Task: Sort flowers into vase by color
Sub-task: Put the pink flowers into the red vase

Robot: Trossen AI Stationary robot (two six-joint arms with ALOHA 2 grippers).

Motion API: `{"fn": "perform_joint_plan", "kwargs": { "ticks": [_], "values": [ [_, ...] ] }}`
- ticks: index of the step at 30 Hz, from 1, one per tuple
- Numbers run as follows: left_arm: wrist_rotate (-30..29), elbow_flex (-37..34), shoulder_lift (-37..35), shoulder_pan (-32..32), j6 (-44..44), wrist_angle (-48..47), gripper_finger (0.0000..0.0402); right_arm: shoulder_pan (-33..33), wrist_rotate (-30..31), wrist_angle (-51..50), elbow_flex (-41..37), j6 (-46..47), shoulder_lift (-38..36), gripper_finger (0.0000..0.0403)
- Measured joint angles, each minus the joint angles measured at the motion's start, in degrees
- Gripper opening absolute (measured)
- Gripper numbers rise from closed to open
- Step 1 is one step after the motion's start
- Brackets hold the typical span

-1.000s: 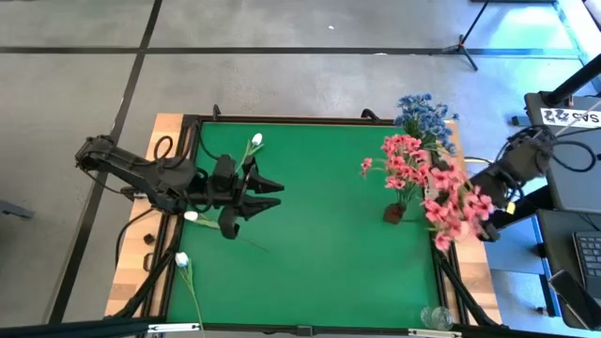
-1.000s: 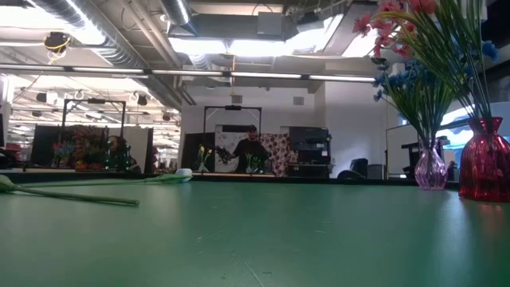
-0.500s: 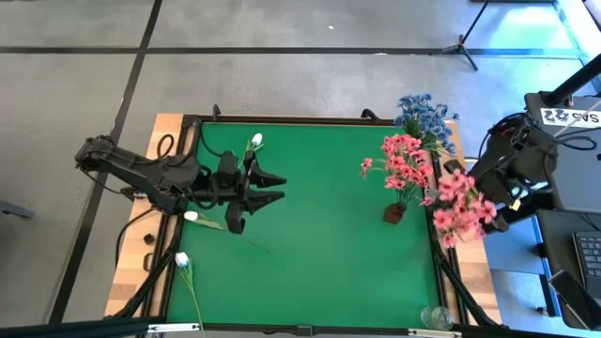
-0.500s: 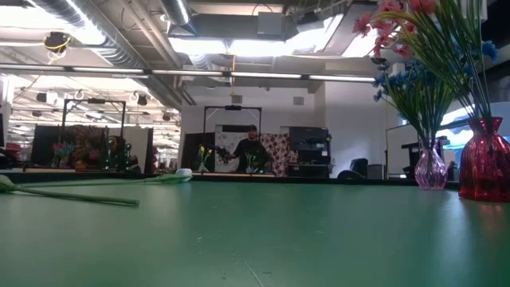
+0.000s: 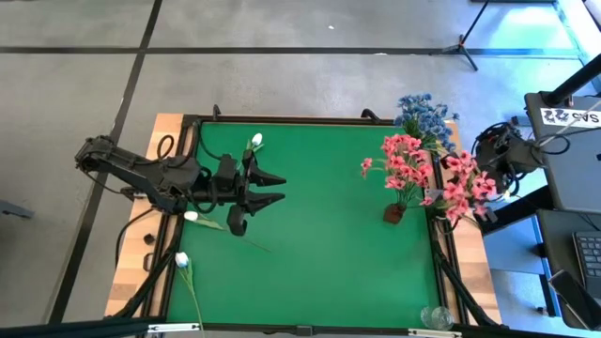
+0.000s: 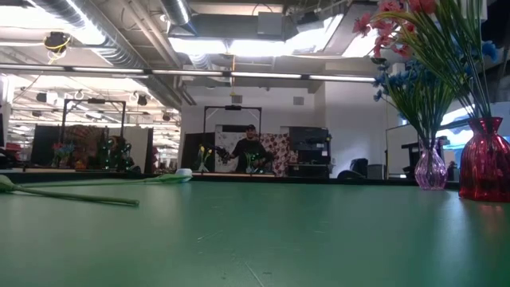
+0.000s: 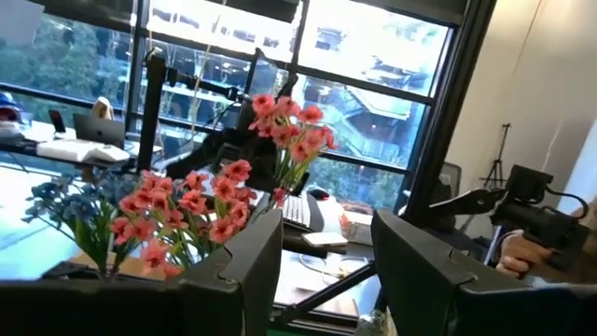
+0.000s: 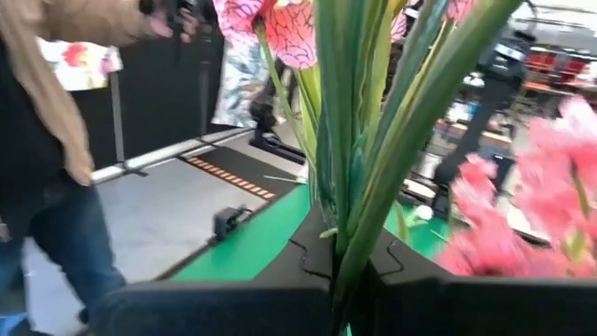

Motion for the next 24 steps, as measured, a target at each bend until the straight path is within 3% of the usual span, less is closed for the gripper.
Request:
{"fn": "perform_joint_plan", "kwargs": {
  "ticks": [14, 24],
  "values": [
    [-0.3, 0.0, 0.0, 0.0, 0.0, 0.3, 0.0162, 0.0, 8.6, -0.2, -5.8, 0.7, -3.3, 0.0003],
    [-0.3, 0.0, 0.0, 0.0, -0.1, 0.4, 0.0162, 0.0, 12.9, -3.2, -8.8, 13.9, -3.3, 0.0013]
  ]
}}
